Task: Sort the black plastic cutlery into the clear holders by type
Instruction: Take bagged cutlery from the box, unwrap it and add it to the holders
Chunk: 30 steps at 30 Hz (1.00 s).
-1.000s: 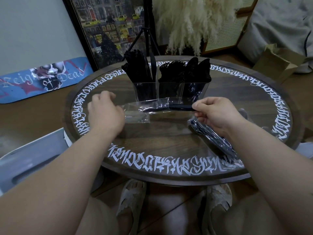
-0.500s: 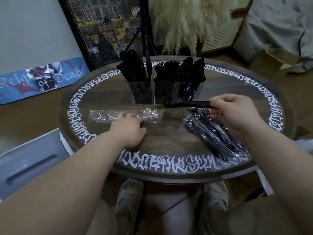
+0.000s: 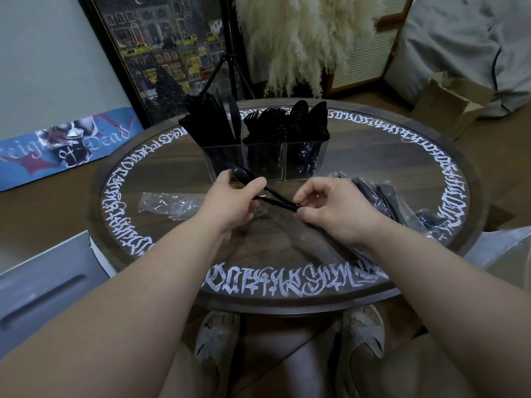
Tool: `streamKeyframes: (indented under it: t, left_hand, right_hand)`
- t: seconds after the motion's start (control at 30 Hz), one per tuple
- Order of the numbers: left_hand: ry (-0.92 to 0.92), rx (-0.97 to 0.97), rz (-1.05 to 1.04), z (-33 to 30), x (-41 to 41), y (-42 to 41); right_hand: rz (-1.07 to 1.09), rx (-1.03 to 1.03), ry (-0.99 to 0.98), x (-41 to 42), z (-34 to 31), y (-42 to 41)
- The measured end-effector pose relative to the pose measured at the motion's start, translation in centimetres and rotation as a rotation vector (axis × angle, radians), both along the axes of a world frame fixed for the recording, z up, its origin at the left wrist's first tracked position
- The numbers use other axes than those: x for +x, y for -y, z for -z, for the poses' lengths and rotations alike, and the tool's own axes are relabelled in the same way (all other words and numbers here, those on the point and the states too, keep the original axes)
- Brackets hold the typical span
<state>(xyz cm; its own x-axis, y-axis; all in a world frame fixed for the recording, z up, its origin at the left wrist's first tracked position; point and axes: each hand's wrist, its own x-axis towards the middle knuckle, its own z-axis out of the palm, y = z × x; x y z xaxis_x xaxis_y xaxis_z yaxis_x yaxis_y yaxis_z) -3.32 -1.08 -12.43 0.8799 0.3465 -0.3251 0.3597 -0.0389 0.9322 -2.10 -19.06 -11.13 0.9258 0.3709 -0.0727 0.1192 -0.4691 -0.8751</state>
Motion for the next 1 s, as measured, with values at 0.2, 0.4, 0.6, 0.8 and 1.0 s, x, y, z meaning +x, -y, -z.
streamKeyframes:
  t: [0.2, 0.4, 0.6, 0.8, 1.0]
  left_hand:
    - [-0.081, -0.215, -0.03, -0.4, -0.1, -0.8]
    - [0.032, -0.189, 0.006, -0.9, -0.3, -1.4]
    - [0.162, 0.23, 0.265, -1.0, -0.9, -1.6]
    - [0.221, 0.287, 0.405, -1.0, -1.1, -2.2]
    - [0.221, 0.301, 0.451, -0.5, -0.9, -2.4]
  right_hand:
    - [0.025, 0.002, 0.098, 0.7, 0.6, -0.5]
    - [-0.18, -0.168, 0.132, 0.7, 1.2, -1.9]
    - [-0.044, -0.113, 0.252, 1.3, 1.0, -3.6]
    - [0.043, 0.304, 0.092, 2.1, 0.3, -5.3]
    - [0.065, 0.311, 0.041, 2.3, 0.3, -5.8]
